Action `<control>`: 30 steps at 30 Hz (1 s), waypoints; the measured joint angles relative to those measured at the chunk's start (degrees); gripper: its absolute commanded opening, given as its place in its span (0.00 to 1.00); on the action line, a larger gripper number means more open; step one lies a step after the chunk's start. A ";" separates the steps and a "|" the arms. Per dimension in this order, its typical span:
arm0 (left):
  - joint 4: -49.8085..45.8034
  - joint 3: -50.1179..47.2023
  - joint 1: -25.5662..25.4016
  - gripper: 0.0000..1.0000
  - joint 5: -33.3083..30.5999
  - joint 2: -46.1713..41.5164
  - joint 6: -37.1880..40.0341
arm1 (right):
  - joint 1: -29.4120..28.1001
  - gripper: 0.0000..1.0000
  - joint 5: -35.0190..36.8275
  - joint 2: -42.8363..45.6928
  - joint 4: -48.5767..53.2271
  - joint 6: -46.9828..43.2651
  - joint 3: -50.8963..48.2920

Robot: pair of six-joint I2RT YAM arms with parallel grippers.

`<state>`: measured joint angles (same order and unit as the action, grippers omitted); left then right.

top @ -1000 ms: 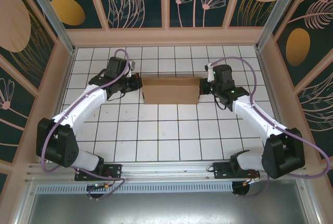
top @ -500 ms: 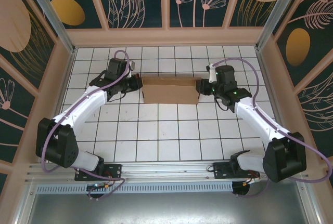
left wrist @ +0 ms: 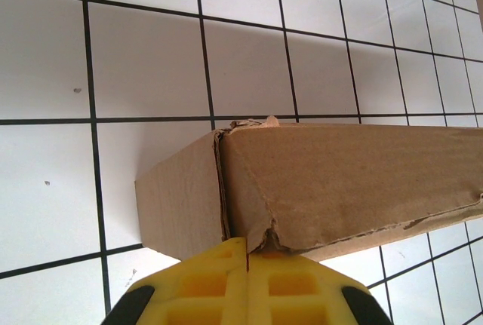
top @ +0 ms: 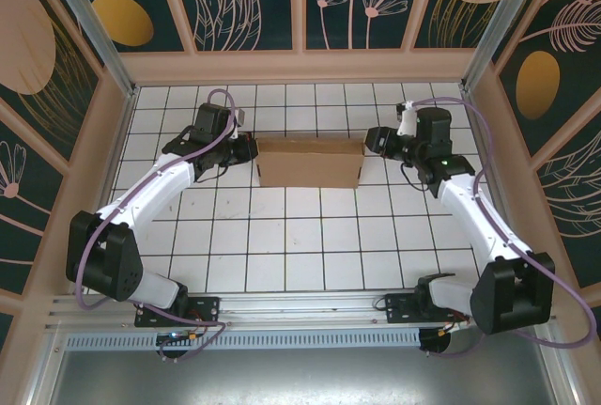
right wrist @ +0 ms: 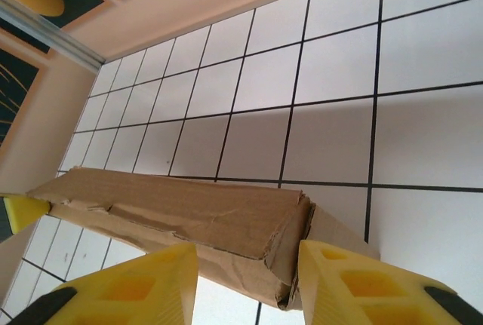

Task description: Fold the paper box

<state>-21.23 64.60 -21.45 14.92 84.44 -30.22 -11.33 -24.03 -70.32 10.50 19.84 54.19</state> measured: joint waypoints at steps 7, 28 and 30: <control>0.07 0.00 0.00 0.04 0.04 0.00 0.00 | -0.13 0.34 0.13 -5.57 -1.33 3.21 0.04; 0.90 -3.69 -0.20 0.48 5.49 -9.73 -1.64 | -0.87 0.27 1.51 -6.32 -4.76 4.09 -2.62; 0.66 -3.52 0.20 0.50 6.12 -10.64 -1.95 | -0.98 0.27 1.70 -6.29 -4.76 4.22 -2.62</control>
<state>-20.58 61.08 -21.26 21.04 73.80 -32.16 -12.32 -22.33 -76.62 5.74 24.05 51.57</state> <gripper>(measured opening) 0.483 0.267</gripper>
